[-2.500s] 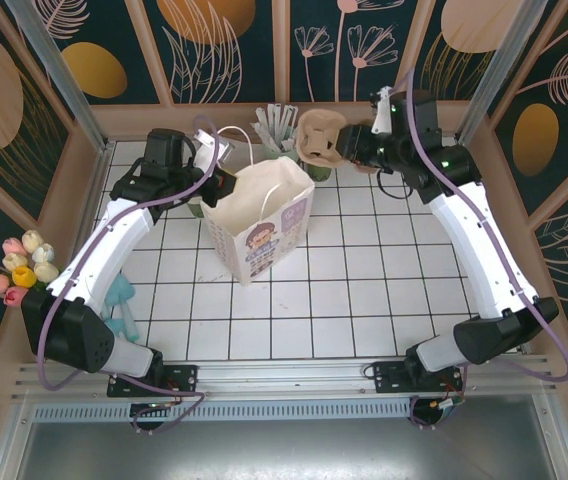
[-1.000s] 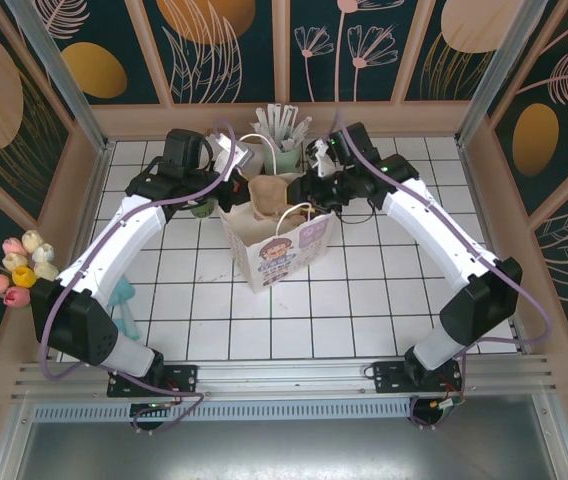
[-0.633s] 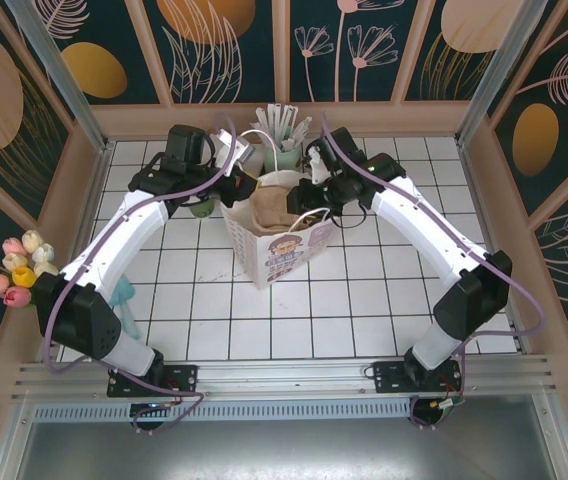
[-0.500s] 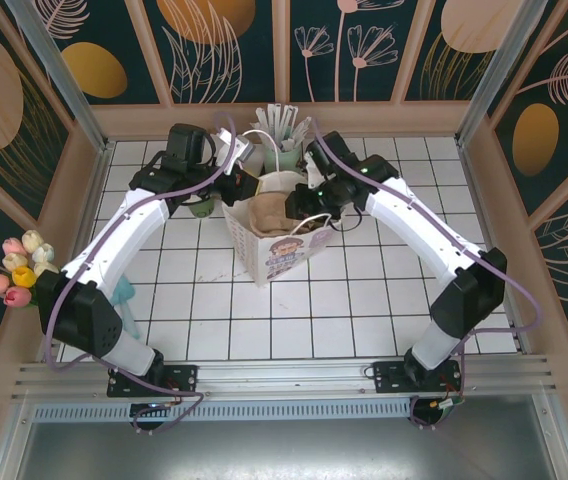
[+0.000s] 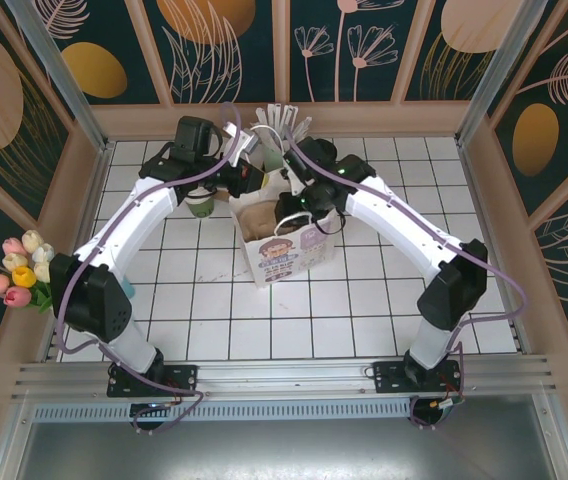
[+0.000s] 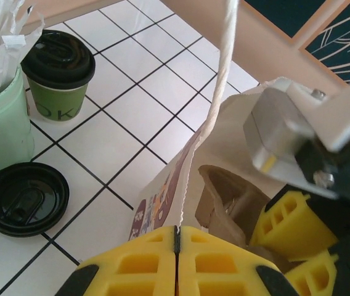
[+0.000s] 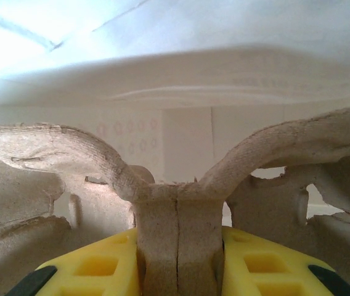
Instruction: Pack the takeout coffee
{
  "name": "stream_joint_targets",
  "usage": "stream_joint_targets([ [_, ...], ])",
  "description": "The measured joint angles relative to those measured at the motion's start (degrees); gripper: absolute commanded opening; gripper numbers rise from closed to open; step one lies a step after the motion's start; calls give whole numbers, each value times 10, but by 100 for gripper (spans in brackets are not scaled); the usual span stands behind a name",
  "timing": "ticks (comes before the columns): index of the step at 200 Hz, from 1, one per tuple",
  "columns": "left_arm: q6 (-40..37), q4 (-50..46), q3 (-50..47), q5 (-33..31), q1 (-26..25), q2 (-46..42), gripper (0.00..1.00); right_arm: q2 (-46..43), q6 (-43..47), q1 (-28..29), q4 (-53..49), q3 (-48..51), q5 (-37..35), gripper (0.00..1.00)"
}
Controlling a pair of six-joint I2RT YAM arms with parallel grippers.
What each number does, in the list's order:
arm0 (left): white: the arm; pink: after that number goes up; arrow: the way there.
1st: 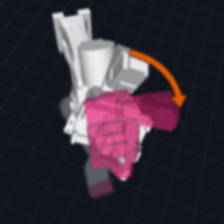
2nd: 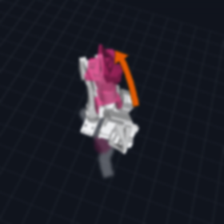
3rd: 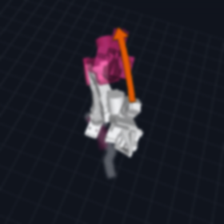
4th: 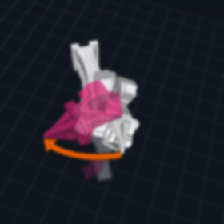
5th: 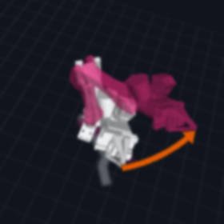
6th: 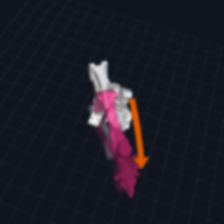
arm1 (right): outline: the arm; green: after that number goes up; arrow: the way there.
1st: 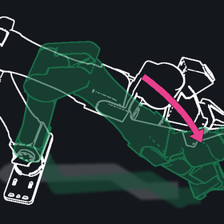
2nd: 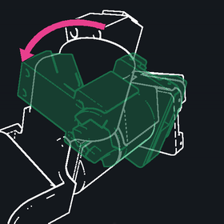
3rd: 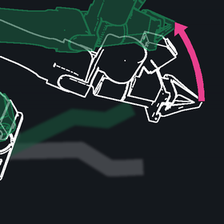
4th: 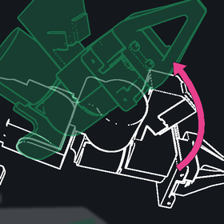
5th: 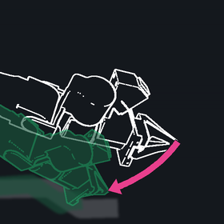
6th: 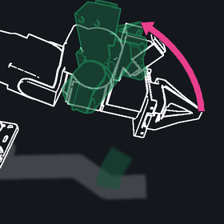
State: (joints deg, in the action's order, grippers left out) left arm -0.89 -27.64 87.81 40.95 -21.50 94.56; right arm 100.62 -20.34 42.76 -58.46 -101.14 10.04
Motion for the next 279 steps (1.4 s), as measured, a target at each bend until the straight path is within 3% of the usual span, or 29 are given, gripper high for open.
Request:
stream_joint_targets([
  [101, 32, 31, 1, 22, 0, 1, 10, 52, 25, 0, -41, -8, -5, 29],
  [117, 36, 36, 0, 26, 0, -1, 19, 57, 24, 0, -45, -8, -1, 29],
  [152, 14, 35, -6, 37, 0, -15, 53, 71, 22, 0, -53, -12, 6, 29],
  [191, -14, 47, -115, 20, 0, -131, 84, 73, 15, 0, -57, -17, 10, 29],
  [227, -20, 85, -202, 18, -3, -251, 96, 73, 3, 0, -57, -17, 16, 29],
  [279, -51, 162, -312, 37, -53, -359, 93, 73, -17, 0, -57, -18, 16, 29],
])
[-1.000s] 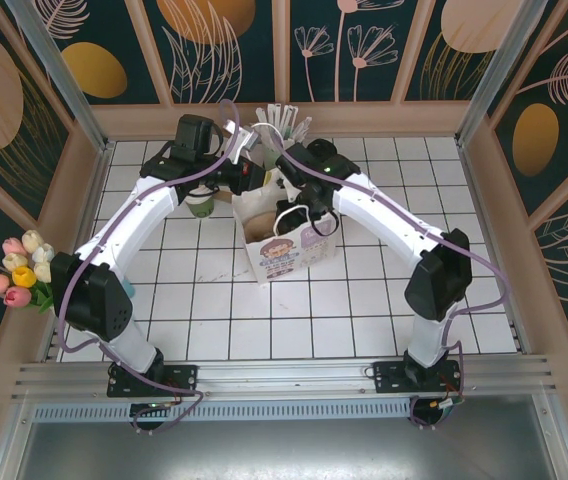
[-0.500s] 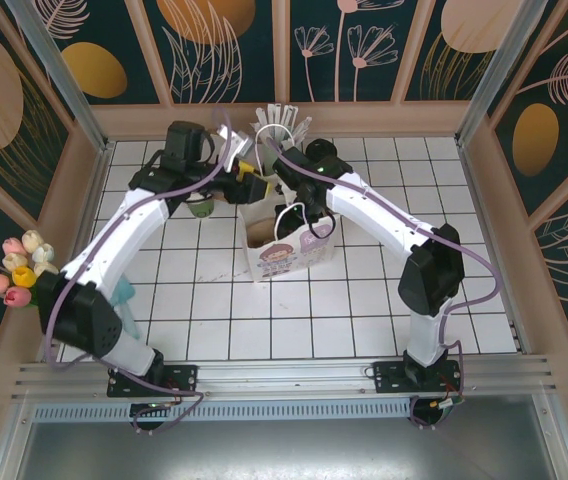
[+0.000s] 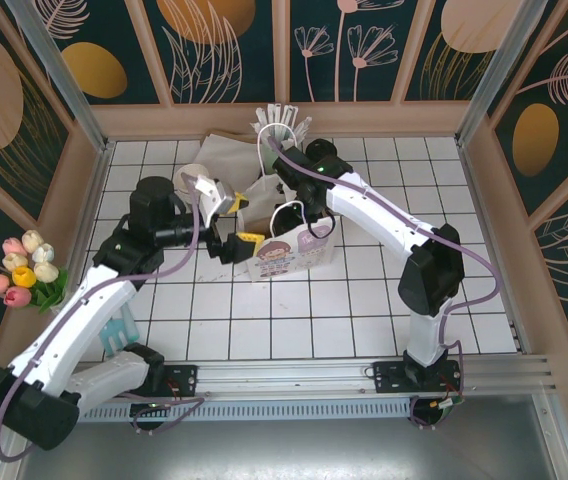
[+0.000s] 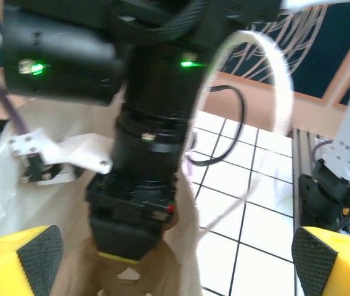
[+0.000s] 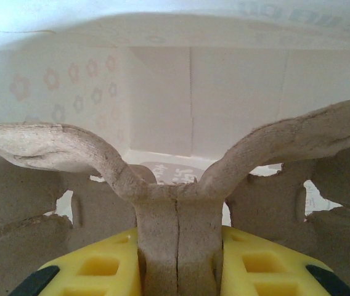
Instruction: Pack the takeout coffee
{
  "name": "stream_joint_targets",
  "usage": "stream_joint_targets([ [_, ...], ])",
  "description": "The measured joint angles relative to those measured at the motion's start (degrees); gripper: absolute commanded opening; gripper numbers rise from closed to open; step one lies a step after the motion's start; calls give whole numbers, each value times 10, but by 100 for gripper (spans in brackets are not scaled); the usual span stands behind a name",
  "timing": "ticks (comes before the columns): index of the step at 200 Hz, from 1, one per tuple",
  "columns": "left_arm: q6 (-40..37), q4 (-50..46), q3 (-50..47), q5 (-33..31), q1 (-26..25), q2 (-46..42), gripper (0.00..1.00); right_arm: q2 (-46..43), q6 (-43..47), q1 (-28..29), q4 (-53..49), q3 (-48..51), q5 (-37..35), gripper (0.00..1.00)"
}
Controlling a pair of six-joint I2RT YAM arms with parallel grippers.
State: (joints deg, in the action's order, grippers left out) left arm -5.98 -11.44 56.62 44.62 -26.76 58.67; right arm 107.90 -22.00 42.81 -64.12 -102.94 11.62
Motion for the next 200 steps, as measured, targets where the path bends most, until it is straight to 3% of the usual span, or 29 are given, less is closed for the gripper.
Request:
stream_joint_targets([
  [22, -25, 18, 4, 2, -16, 0, 86, 0, -9, 0, 0, 0, 0, 29],
  [53, -63, 11, 40, -3, -46, 65, 76, 0, -15, 0, 0, 0, 0, 29],
  [84, -86, 7, 48, 9, -90, 104, 48, 5, -26, -1, -4, -14, 0, 29],
  [115, -115, -23, 74, 28, -129, 117, 34, 9, -47, -5, -4, -27, 21, 29],
  [140, -130, -49, 80, 26, -143, 128, 29, 9, -66, -9, -4, -28, 39, 29],
  [200, -153, -89, 76, 28, -159, 129, 32, 9, -111, -22, -4, -28, 85, 29],
])
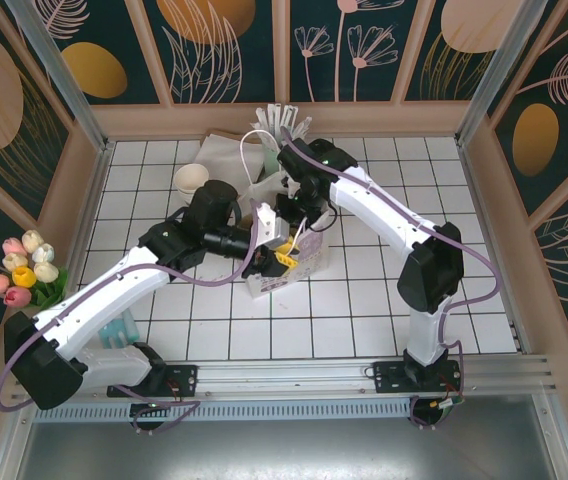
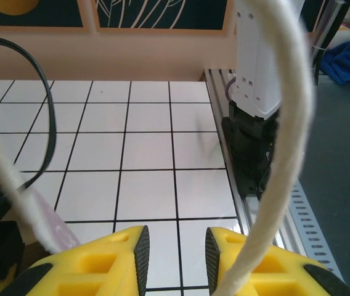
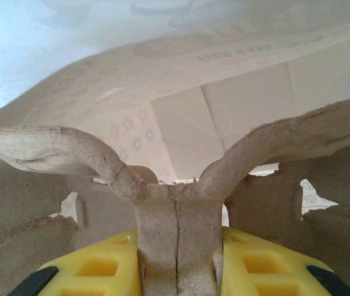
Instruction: Pack the takeout coffee
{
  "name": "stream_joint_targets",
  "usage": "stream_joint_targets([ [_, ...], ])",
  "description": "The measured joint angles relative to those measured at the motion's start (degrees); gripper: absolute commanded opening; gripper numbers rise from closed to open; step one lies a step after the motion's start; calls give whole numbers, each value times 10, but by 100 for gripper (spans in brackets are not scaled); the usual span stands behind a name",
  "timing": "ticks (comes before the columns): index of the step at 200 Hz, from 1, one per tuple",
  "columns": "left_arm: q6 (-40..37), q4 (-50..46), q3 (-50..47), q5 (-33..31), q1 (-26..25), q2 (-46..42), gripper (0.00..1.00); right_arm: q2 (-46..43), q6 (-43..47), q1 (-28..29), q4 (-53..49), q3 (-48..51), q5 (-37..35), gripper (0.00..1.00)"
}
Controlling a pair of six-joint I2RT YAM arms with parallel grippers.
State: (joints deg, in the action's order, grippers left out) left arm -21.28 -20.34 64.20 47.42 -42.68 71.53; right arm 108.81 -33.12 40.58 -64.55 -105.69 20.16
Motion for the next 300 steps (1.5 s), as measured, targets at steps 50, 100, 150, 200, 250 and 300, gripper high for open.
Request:
stream_joint_targets([
  [50, -42, -14, 3, 8, -13, 0, 32, 3, -44, 0, 4, 9, 7, 29],
  [100, -57, 9, -40, -7, -13, -56, 41, 4, -63, 11, 28, 45, -30, 29],
  [150, -8, 63, -59, -87, -11, -92, 82, 4, -62, 27, 31, 59, -74, 29],
  [200, 170, 190, -127, -238, 37, -207, 99, 5, -49, 39, 33, 58, -117, 28],
  [250, 430, 133, -67, -491, 64, -173, 98, 8, -32, 43, 48, 58, -150, 28],
  [300, 593, -20, -28, -471, 64, -145, 92, 8, -10, 54, 61, 58, -182, 28],
])
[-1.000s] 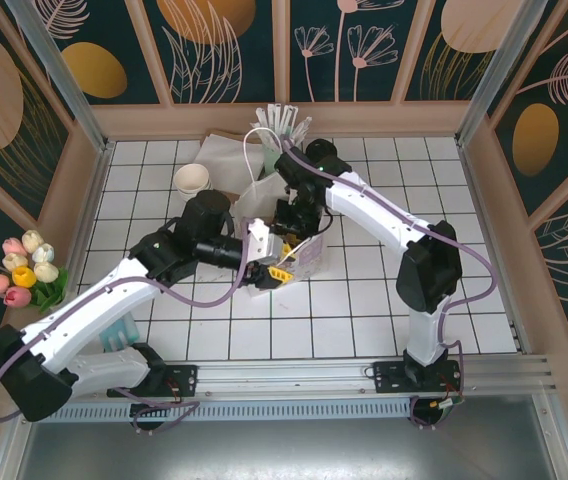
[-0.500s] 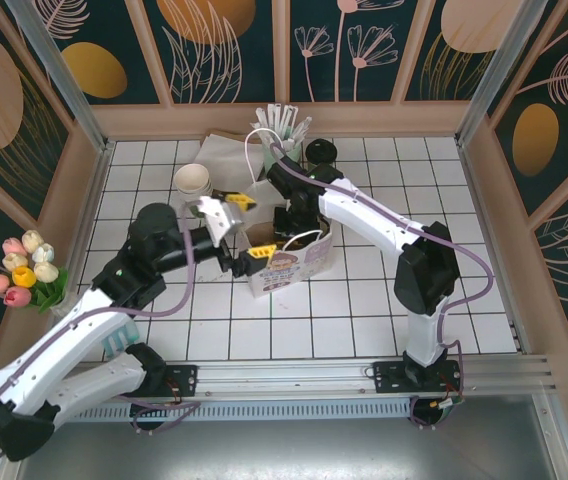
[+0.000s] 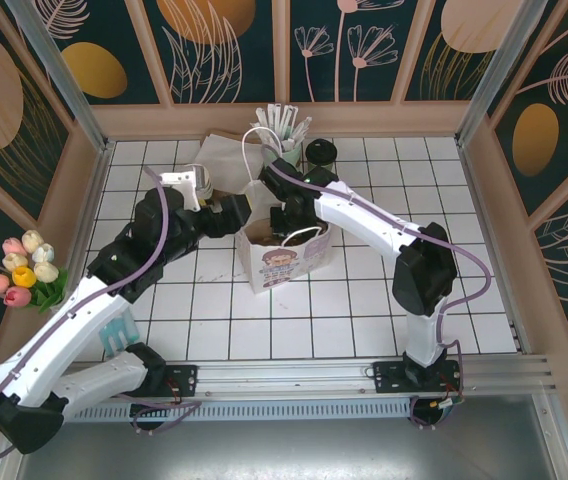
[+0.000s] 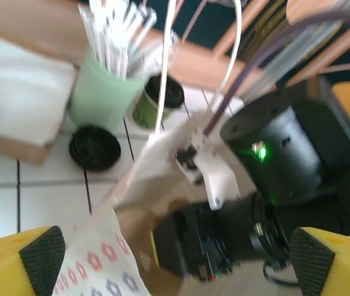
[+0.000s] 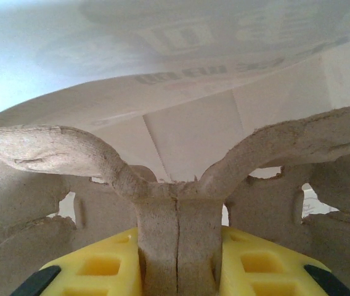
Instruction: Pack the takeout coffee
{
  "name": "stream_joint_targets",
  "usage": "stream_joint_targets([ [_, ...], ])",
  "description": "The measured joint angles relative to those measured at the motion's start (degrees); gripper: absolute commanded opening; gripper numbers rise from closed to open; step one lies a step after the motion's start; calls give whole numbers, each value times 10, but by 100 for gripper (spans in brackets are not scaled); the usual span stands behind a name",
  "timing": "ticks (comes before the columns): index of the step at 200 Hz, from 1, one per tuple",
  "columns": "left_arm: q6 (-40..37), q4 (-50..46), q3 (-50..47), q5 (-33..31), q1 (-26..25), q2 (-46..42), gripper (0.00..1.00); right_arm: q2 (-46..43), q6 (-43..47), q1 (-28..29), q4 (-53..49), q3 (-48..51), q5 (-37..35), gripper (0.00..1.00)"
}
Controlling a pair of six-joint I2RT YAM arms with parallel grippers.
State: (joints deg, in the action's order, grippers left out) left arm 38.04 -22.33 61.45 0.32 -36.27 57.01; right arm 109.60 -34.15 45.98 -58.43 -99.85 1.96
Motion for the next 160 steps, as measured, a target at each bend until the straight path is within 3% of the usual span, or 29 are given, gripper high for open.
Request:
stream_joint_targets([
  [30, 26, -58, 20, 69, 0, 34, 81, 0, 18, 2, 2, 0, -11, 28],
  [58, 38, -84, 38, 90, 0, 86, 71, 0, 33, 2, 9, 0, -23, 28],
  [113, 58, -105, 46, 64, 0, 115, 18, 0, 59, 2, 22, 20, -38, 28],
  [160, 58, -107, 61, 56, 0, 115, 8, 0, 80, 3, 20, 47, -54, 28],
])
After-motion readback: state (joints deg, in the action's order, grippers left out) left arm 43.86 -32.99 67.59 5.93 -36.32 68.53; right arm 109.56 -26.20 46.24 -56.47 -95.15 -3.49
